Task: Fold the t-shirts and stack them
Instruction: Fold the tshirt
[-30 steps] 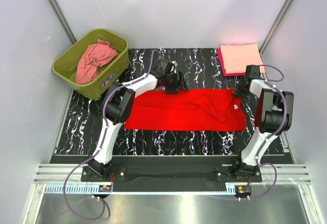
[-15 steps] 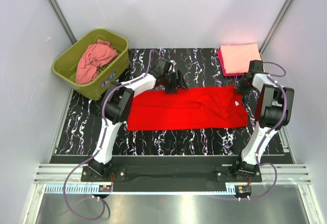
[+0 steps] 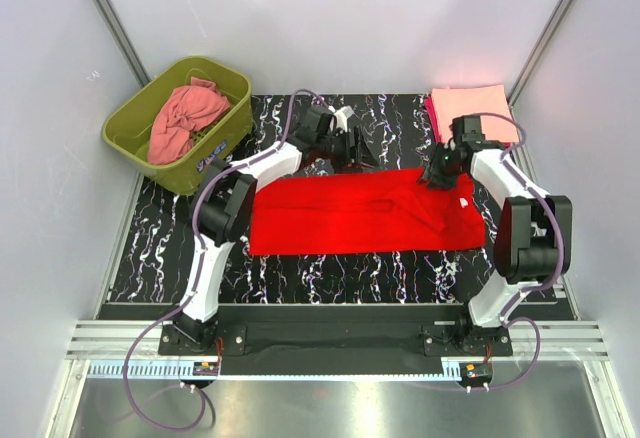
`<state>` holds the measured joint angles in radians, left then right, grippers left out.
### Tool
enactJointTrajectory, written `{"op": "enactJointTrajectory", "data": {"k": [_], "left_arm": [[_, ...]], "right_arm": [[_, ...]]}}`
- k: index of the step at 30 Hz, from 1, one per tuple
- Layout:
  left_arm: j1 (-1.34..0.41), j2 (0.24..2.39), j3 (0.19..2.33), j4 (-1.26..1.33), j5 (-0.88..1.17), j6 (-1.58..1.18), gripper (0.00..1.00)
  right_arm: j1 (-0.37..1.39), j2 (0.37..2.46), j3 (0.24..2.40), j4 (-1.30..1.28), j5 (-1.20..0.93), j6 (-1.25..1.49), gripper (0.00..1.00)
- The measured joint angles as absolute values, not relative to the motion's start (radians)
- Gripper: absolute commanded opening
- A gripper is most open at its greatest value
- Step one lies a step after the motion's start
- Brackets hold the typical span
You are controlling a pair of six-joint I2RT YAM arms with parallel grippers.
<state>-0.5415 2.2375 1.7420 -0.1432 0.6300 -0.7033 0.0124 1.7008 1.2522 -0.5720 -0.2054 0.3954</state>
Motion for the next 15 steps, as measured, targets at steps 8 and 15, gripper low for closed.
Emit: {"op": "enactJointTrajectory", "data": {"k": [8, 15], "left_arm": [[-0.554, 2.237, 1.633, -0.099, 0.658, -0.713, 0.71], [-0.548, 2.237, 1.633, -0.132, 0.632, -0.696, 0.71]], "right_arm": [[0.095, 1.775, 1.173, -0.574, -0.247, 0.389, 0.36], [0.108, 1.776, 1.158, -0.618, -0.231, 0.373, 0.3]]}}
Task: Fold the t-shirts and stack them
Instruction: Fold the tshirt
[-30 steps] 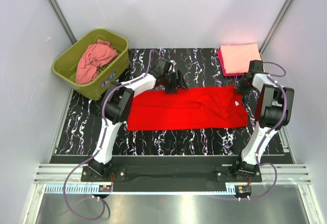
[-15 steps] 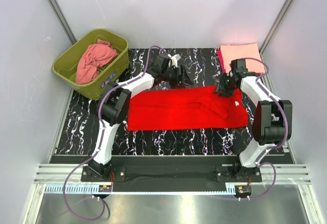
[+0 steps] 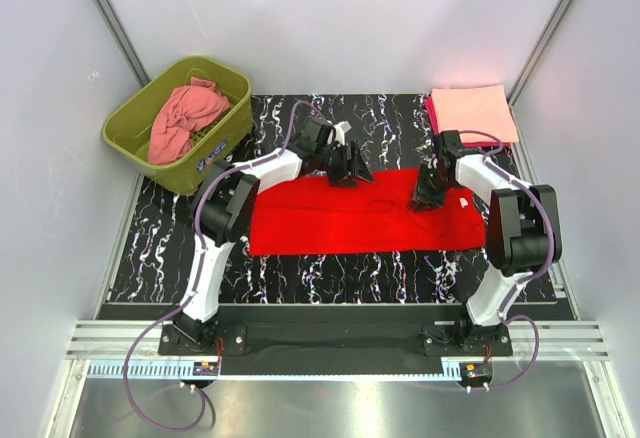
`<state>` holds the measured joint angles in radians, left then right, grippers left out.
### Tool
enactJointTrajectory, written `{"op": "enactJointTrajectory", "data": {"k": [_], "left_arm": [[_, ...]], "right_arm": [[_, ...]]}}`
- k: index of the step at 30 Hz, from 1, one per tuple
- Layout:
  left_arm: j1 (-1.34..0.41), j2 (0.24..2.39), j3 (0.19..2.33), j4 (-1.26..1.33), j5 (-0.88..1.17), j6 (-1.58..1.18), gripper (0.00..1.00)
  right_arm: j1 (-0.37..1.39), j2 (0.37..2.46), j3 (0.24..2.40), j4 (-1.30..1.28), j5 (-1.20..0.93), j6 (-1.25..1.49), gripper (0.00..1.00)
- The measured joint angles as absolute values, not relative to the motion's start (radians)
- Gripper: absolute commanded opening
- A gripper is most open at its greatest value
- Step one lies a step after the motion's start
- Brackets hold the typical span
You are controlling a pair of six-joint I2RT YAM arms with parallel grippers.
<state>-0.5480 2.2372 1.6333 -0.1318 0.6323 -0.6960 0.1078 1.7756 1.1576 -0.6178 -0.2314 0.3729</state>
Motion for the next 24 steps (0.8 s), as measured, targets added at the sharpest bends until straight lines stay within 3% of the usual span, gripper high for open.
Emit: {"op": "enactJointTrajectory", "data": {"k": [4, 11, 17, 24], "left_arm": [[-0.538, 2.236, 1.633, -0.154, 0.608, -0.682, 0.71], [-0.528, 2.222, 1.626, -0.106, 0.649, -0.678, 0.7], [-0.559, 2.269, 1.687, -0.002, 0.717, -0.709, 0.58], [-0.62, 2.347, 1.724, 0.023, 0.743, -0.707, 0.63]], "right_arm": [[0.108, 1.758, 1.205, -0.668, -0.226, 0.371, 0.17], [0.108, 1.733, 1.257, -0.656, -0.216, 0.373, 0.15], [0.108, 1.777, 1.253, -0.6, -0.204, 0.379, 0.12], [0.108, 1.884, 1.241, -0.55, -0.197, 0.393, 0.09]]}}
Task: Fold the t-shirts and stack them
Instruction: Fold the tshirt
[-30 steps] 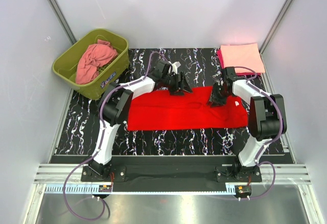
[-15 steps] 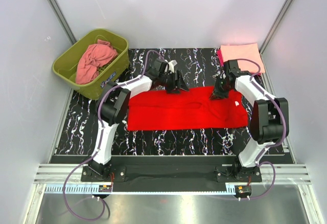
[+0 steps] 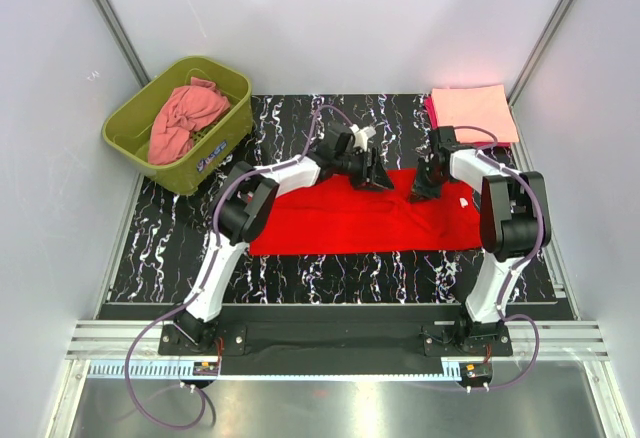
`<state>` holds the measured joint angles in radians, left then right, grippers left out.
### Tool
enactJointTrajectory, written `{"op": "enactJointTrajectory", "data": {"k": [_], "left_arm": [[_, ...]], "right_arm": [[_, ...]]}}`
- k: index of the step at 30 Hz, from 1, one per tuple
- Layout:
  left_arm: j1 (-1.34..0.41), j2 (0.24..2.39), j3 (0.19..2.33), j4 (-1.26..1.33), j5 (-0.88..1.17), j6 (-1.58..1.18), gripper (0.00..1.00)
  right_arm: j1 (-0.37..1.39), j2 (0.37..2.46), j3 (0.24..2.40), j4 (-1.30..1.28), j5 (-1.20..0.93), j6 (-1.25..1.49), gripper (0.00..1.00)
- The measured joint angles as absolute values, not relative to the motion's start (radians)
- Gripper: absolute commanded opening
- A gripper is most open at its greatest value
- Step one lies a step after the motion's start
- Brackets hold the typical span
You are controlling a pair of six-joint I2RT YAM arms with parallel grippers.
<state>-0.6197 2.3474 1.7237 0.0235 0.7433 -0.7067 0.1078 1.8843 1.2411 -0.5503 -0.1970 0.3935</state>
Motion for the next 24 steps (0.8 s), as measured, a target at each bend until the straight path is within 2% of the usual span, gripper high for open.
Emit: {"op": "enactJointTrajectory", "data": {"k": [2, 8, 11, 12, 14, 15, 17, 19, 24], "left_arm": [[-0.629, 2.369, 1.742, 0.003, 0.744, -0.7, 0.66], [-0.634, 2.405, 1.815, -0.046, 0.742, -0.681, 0.65], [-0.634, 2.406, 1.826, -0.056, 0.745, -0.683, 0.56], [-0.634, 2.406, 1.828, -0.06, 0.746, -0.683, 0.48], [-0.634, 2.407, 1.831, -0.071, 0.748, -0.682, 0.41], [-0.634, 2.406, 1.831, -0.078, 0.749, -0.68, 0.33], [-0.634, 2.406, 1.831, -0.09, 0.75, -0.677, 0.27], [-0.634, 2.406, 1.831, -0.105, 0.752, -0.672, 0.21], [-0.634, 2.406, 1.841, -0.187, 0.746, -0.645, 0.12]], "right_arm": [[0.108, 1.9, 1.241, -0.551, -0.192, 0.397, 0.09], [0.108, 1.898, 1.253, -0.569, -0.167, 0.398, 0.09], [0.108, 1.895, 1.271, -0.589, -0.15, 0.402, 0.09], [0.108, 1.892, 1.276, -0.597, -0.146, 0.405, 0.09], [0.108, 1.879, 1.292, -0.628, -0.118, 0.416, 0.1], [0.108, 1.869, 1.299, -0.646, -0.102, 0.425, 0.1], [0.108, 1.847, 1.308, -0.682, -0.065, 0.443, 0.13], [0.108, 1.814, 1.311, -0.727, -0.005, 0.48, 0.18], [0.086, 1.72, 1.294, -0.844, 0.095, 0.587, 0.39]]}}
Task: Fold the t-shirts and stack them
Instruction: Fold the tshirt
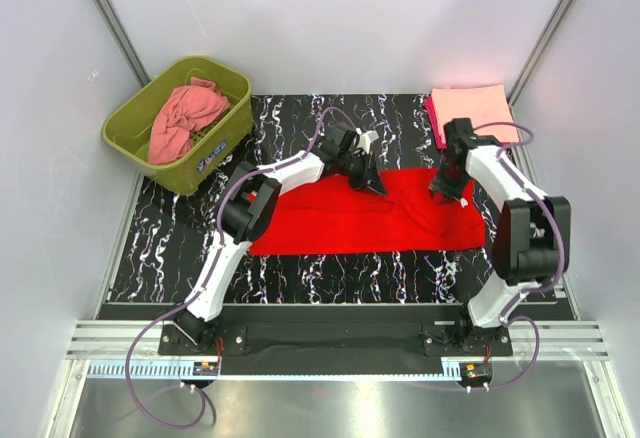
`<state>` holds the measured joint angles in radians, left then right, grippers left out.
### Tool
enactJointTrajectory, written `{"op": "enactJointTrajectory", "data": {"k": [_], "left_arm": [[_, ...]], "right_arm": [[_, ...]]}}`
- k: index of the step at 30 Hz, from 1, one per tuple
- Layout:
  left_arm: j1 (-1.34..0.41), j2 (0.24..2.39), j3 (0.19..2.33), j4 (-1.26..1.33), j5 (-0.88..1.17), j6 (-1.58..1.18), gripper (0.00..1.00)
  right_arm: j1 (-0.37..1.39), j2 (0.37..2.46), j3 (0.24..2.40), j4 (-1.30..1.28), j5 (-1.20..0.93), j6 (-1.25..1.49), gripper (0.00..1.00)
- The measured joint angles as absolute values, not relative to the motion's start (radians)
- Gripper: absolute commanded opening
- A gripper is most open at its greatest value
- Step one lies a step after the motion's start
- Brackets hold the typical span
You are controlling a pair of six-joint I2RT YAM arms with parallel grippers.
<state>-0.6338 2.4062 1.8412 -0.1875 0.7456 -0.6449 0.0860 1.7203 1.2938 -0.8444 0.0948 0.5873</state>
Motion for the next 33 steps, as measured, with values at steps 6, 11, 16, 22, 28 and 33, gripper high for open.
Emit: {"op": "enactJointTrajectory", "data": {"k": [6, 11, 16, 22, 28, 33], "left_arm": [[-0.634, 2.402, 1.85, -0.276, 0.69, -0.606, 0.06], [-0.633, 2.38, 1.85, -0.318, 0.661, -0.594, 0.24], [-0.638, 2.315, 1.829, -0.252, 0.661, -0.635, 0.25], [-0.672, 2.277, 1.788, -0.018, 0.688, -0.792, 0.25], [-0.71, 2.364, 1.804, 0.195, 0.724, -0.955, 0.26], [-0.723, 2.474, 1.811, 0.176, 0.72, -0.985, 0.27]], "right_arm": [[-0.087, 1.525, 1.112, -0.841, 0.039, 0.714, 0.61], [-0.11, 1.415, 0.977, -0.773, -0.039, 0.841, 0.65], [-0.104, 1.359, 0.837, -0.701, -0.08, 0.954, 0.68], [-0.104, 1.35, 0.77, -0.577, -0.084, 1.013, 0.69], [-0.104, 1.372, 0.742, -0.462, -0.101, 1.041, 0.67], [-0.105, 1.376, 0.723, -0.418, -0.098, 1.045, 0.65]]}}
